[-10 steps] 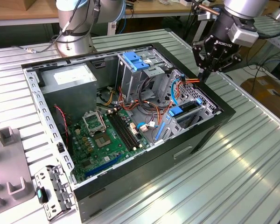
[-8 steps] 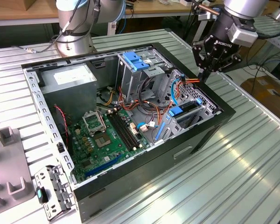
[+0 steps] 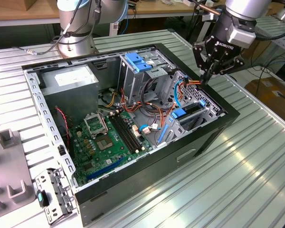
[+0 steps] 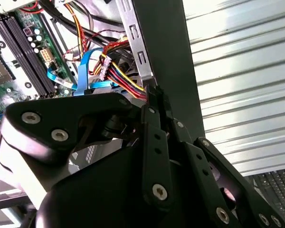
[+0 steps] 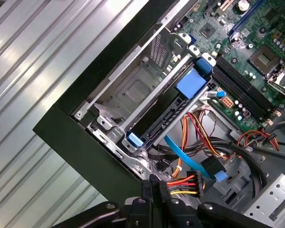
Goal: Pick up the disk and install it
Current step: 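Insert the first disk wire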
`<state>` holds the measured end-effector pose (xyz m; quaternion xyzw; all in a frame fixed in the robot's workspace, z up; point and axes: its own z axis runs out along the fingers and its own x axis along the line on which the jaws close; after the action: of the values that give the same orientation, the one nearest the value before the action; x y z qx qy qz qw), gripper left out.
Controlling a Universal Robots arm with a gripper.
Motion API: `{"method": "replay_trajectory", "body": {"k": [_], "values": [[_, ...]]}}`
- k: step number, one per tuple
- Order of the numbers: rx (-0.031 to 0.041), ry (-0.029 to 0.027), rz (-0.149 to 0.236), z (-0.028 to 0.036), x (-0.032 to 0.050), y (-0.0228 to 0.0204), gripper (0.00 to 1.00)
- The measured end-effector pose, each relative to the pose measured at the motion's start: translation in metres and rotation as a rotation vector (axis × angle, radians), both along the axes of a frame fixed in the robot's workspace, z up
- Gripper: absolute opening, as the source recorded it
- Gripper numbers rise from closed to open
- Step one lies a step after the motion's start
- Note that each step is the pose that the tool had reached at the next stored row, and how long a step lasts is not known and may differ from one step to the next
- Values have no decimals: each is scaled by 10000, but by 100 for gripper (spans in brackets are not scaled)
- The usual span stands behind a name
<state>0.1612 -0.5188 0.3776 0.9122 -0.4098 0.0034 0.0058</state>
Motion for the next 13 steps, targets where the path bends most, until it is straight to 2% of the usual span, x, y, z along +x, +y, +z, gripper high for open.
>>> {"method": "replay_trajectory", "body": {"k": [5, 9, 13], "values": [[0, 0, -865, -4, -1, 1, 17], [0, 0, -1784, -9, -1, 0, 17], [1, 1, -2512, -14, -1, 0, 17]]}}
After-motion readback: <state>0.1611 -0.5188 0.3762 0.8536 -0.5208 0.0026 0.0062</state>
